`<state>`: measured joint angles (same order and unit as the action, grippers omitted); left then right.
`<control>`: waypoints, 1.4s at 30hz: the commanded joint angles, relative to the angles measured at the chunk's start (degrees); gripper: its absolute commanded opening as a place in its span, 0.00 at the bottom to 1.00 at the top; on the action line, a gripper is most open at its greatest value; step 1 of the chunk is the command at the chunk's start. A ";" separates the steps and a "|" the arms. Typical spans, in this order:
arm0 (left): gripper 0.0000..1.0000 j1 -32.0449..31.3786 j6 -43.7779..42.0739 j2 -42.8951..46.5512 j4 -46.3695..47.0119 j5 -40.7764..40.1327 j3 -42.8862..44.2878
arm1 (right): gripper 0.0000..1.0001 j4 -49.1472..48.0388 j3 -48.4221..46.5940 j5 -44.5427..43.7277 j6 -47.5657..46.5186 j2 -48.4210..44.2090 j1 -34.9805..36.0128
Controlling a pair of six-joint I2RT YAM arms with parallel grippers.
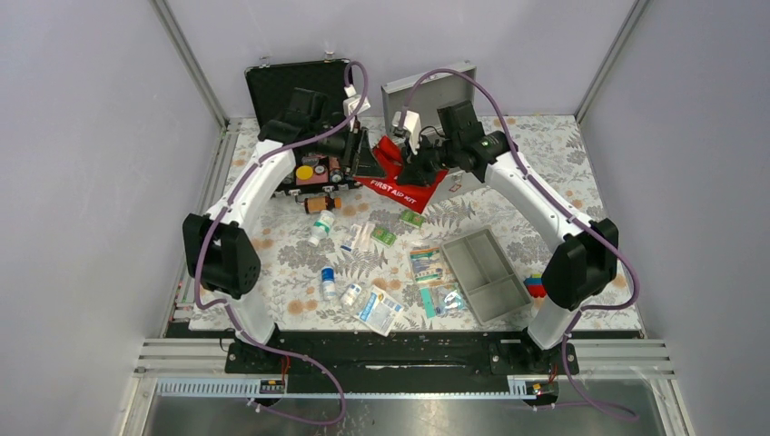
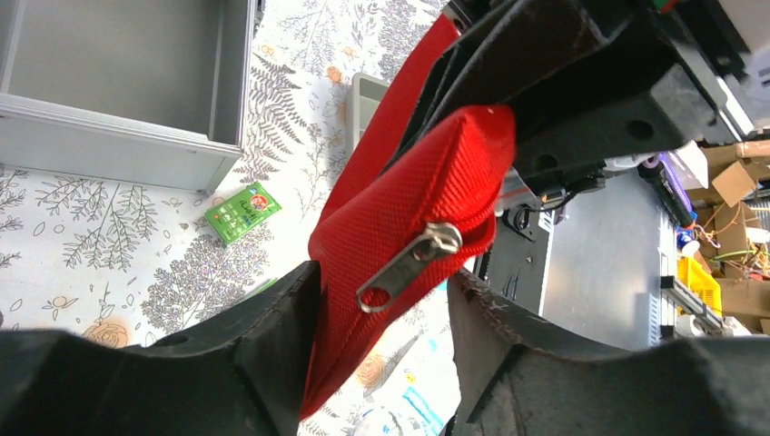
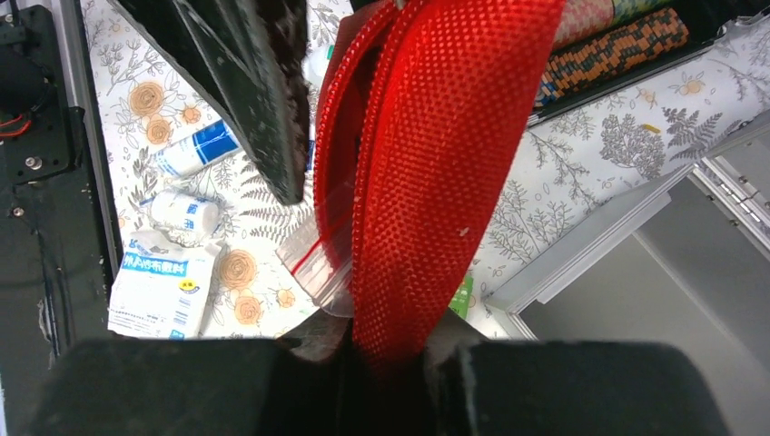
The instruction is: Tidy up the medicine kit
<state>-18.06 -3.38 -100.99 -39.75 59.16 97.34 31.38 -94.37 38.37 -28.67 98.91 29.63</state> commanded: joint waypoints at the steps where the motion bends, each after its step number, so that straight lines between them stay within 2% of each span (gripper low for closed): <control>1: 0.55 1.63 -4.50 1.85 -1.95 6.59 1.71 | 0.03 -1.07 -0.19 1.21 2.33 -1.35 -0.18; 5: 0.55 2.59 -6.18 1.64 -3.41 9.64 1.39 | 0.00 0.26 -1.70 5.82 4.82 0.07 -1.50; 10: 0.42 2.48 -2.47 0.16 0.33 10.89 0.75 | 0.00 2.42 -3.57 11.21 6.91 1.98 -1.77; 11: 0.38 2.39 -0.98 0.00 2.08 11.16 0.56 | 0.00 2.47 -3.74 11.50 7.52 2.22 -1.81; 16: 0.05 2.11 8.42 -0.41 11.83 12.81 -0.78 | 0.00 2.35 -3.64 11.35 8.66 2.88 -1.77; 17: 0.04 2.01 10.05 -0.50 14.01 13.08 -1.14 | 0.00 2.12 -3.59 11.34 9.08 3.02 -1.77; 22: 0.13 1.77 13.34 -0.70 16.87 13.09 -2.44 | 0.00 -0.10 -2.88 11.79 11.78 3.66 -1.72; 29: 0.15 1.22 18.67 -1.71 22.92 14.61 -2.96 | 0.01 -1.50 -3.02 13.20 14.82 5.58 -1.75; 31: 0.20 0.85 19.33 -2.16 23.77 14.66 -2.73 | 0.01 -2.14 -3.02 13.50 15.54 6.24 -1.76; 33: 0.29 0.60 19.62 -2.80 23.78 14.79 -2.45 | 0.02 -2.94 -3.10 13.94 16.54 6.97 -1.72; 35: 0.32 0.50 20.00 -3.37 23.81 15.09 -2.10 | 0.02 -3.80 -3.10 14.38 17.63 7.45 -1.77; 36: 0.31 0.54 20.11 -3.68 23.80 15.31 -1.85 | 0.02 -4.31 -3.15 14.52 18.35 7.63 -1.77; 42: 0.08 0.58 20.00 -4.10 23.51 16.52 -1.58 | 0.02 -6.54 -3.11 13.69 20.49 8.04 -1.77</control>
<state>-15.38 15.05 -105.95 -21.26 69.28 93.25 29.63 -96.25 50.22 -11.03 105.73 26.28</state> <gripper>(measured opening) 0.144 0.166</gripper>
